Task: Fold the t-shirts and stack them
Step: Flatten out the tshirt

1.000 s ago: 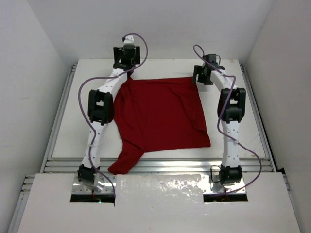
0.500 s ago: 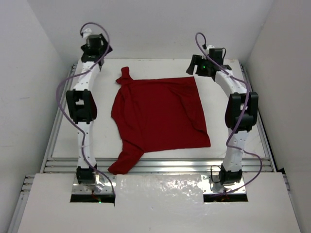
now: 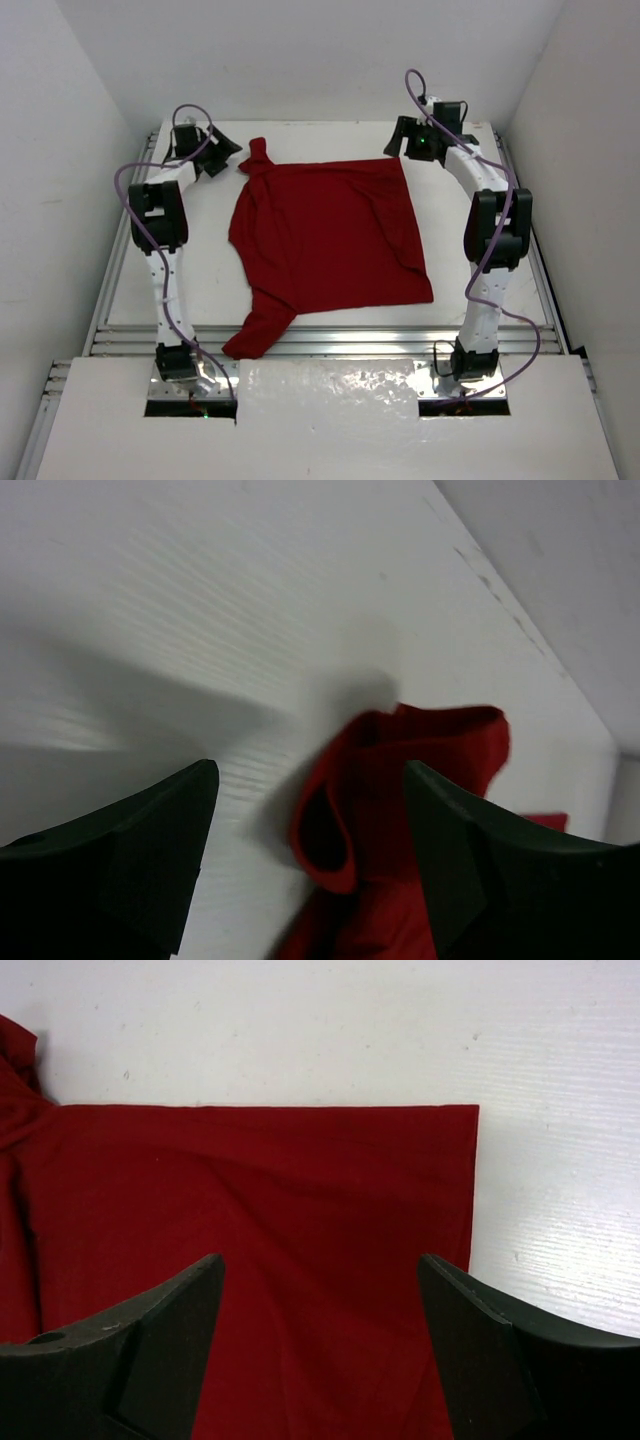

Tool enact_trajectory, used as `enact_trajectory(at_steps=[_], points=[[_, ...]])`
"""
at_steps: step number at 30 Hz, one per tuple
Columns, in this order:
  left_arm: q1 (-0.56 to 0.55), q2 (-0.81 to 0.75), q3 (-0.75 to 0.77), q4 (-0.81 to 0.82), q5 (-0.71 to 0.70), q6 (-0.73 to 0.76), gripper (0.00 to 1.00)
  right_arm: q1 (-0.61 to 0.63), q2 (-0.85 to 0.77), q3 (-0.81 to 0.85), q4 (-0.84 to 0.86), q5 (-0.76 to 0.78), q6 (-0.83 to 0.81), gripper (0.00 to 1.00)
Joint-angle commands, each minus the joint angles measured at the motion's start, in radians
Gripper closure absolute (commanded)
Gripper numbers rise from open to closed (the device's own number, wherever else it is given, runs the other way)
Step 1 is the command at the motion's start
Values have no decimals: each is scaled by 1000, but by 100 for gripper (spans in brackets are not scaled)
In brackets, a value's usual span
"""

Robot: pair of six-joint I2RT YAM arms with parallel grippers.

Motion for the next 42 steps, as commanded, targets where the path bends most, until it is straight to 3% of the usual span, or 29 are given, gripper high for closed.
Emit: enact_trajectory(at_steps=[1,3,11,14,22,24,26,33,35,36,38,39,42], points=[[-15,-23,-59,130,178,-86,27,-3,-22,26,8,-35,-16,21],[-15,6,-31,112,228,-97,42,-1,-25,23,9,-32,-16,21],[-33,-144,-215,25,97,-28,43,-3,-31,19,12,-50,1,21],[-37,-166,-231,-3,18,-5,52,-3,-39,2,31,-61,13,21],[-37,-161,-193,18,-33,6,50,-1,-27,13,32,-78,20,21],[-37,-129,-154,-8,-25,10,61,-3,-28,8,37,-79,23,21],[-37,-121,-139,-9,-9,9,62,-1,-31,8,37,-78,23,21],[-43,-121,-192,66,92,-19,84,-3,47,120,-38,-29,30,18],[-44,-109,-194,124,134,-45,85,-9,152,240,-98,-15,30,18],[-44,-97,-185,124,158,-51,76,-15,185,276,-109,-15,43,18],[-47,-98,-182,110,150,-53,67,-33,246,331,-111,-36,66,18],[-47,-104,-195,109,125,-48,57,-38,255,335,-101,-47,84,19],[-49,-112,-191,75,76,-27,55,-39,278,345,-71,-50,99,19]])
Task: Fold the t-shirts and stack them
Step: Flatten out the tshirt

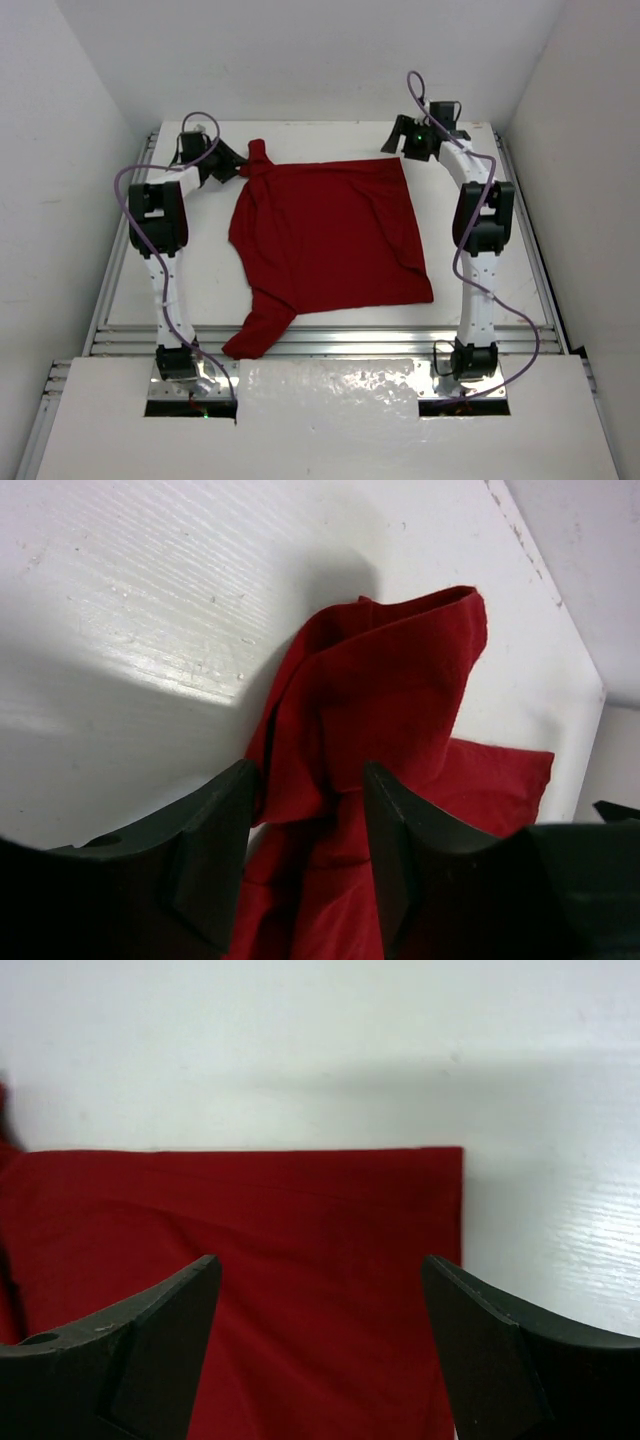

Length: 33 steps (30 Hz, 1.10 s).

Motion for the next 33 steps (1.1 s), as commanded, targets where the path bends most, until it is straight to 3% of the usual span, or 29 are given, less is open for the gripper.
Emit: enact_trajectory(at_steps=[1,2,3,6,7,8,9,11,13,17,25,28,30,33], points=[[-10,-2,6,20,-25,20,55,-15,26,52,19,-14,40,19],[-10,4,11,17,-27,18,58,-15,35,69,22,-20,41,19],[-10,8,15,17,-18,21,74,-14,56,76,25,-26,51,19],[-16,33,48,-44,-31,31,78,-15,110,110,45,-36,74,19],[-16,33,49,-59,-50,43,77,-20,122,119,48,-40,77,19],[-18,13,45,-90,-74,50,71,-44,131,124,56,-46,78,19],[-19,-1,22,-92,-120,61,59,-46,138,121,71,-50,78,19],[-19,-45,-7,-85,-151,81,53,-46,154,124,79,-50,72,19],[-19,-53,-11,-84,-147,93,81,-48,170,135,83,-48,72,19],[-21,-13,22,-84,-94,94,100,-64,211,150,111,-77,90,20],[-21,-22,8,-70,-120,94,100,-71,254,155,160,-145,89,20],[-22,-59,-18,-52,-157,98,100,-77,270,170,165,-160,98,26],[-22,-54,3,-59,-156,100,100,-77,280,171,169,-168,101,43],[-24,-45,16,-65,-154,95,100,-77,288,165,180,-207,114,56]])
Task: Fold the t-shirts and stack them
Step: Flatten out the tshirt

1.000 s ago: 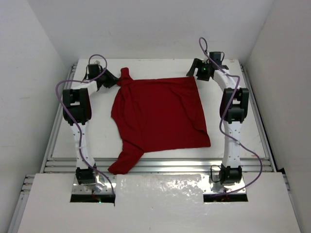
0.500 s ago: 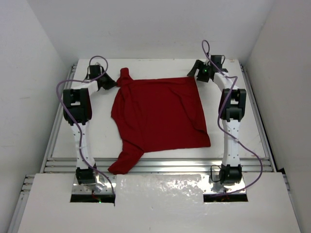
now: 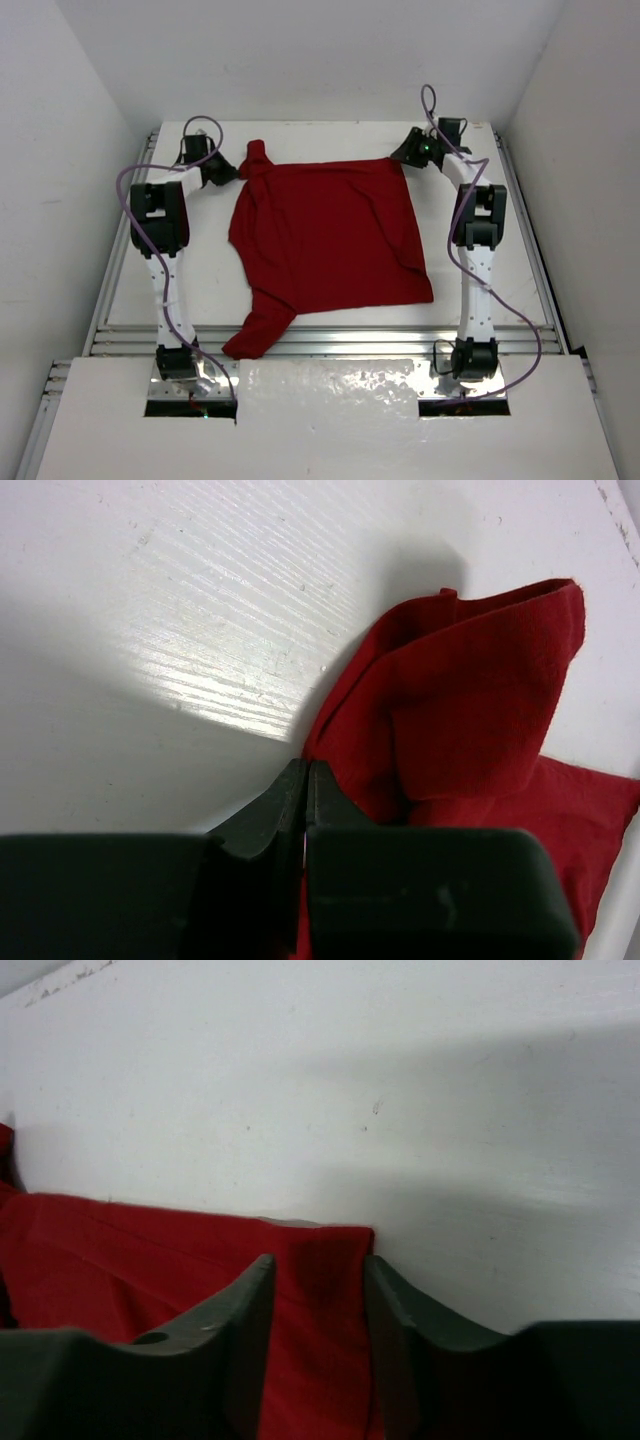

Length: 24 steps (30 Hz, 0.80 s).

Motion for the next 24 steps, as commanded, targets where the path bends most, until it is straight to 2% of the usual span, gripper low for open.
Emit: enact_trajectory(at_steps=[1,2,5,7,8,12,13,17,21,22,24], points=[[-10,-46,19,26,-20,7,100,1,19,13,17,-45,8,57],[-10,-44,17,27,-14,6,100,3,16,8,14,-39,0,62],[-13,-44,19,35,-5,7,100,1,16,8,-1,-3,-14,85],[-16,-46,17,46,14,10,100,1,16,11,0,11,-18,92],[-17,-47,17,58,21,12,100,1,16,13,8,8,-20,100],[-17,-99,20,67,41,13,100,13,-34,19,-6,-9,-18,100],[-20,-116,27,63,23,20,100,19,-112,-7,-5,26,-26,100],[-27,-218,117,-60,-34,59,100,61,-411,-332,144,102,-21,100],[-36,-354,168,-129,-38,84,100,118,-673,-472,172,155,-17,100],[-43,-374,174,-129,-35,89,100,118,-674,-495,172,156,-11,100],[-46,-431,183,-158,10,98,100,128,-773,-553,172,183,-1,100]])
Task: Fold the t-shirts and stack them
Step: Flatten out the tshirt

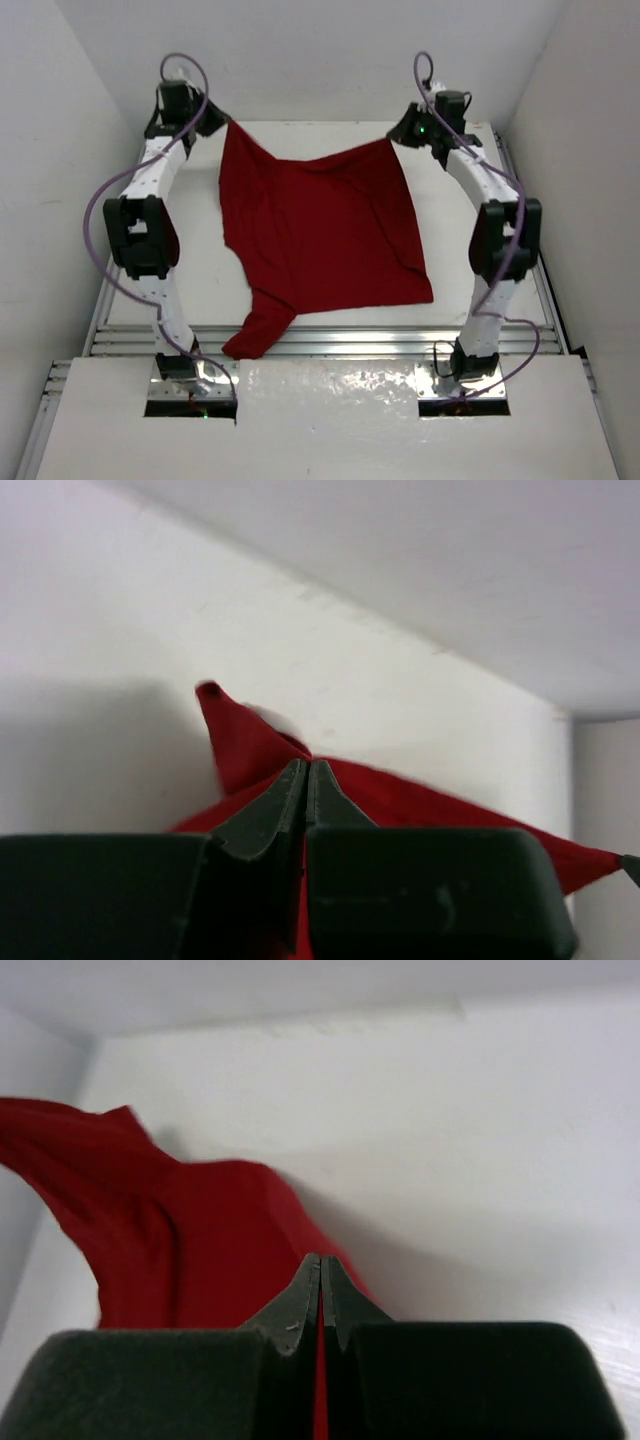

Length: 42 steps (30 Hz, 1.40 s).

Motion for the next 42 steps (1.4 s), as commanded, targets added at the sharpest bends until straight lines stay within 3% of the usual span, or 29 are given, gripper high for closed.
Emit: enact_trajectory(at_steps=[1,9,16,27,34,38,42], points=[[-17,-158,58,-20,48,46,100,16,-215,-55,99,47,4,100],[-30,-449,-17,-81,72,113,100,14,-545,-181,-5,59,-27,100],[-30,-671,26,-143,34,165,100,-9,-772,-61,-226,187,-101,100],[-28,-710,408,-379,-3,225,100,-41,-939,187,-516,294,-171,100],[-28,-831,428,-264,11,202,100,-41,-1027,279,-639,349,-159,100],[-30,-817,552,-231,62,185,100,-39,-1073,283,-682,356,-144,100],[-48,-906,500,-143,112,170,100,-29,-1113,370,-712,359,-133,100]])
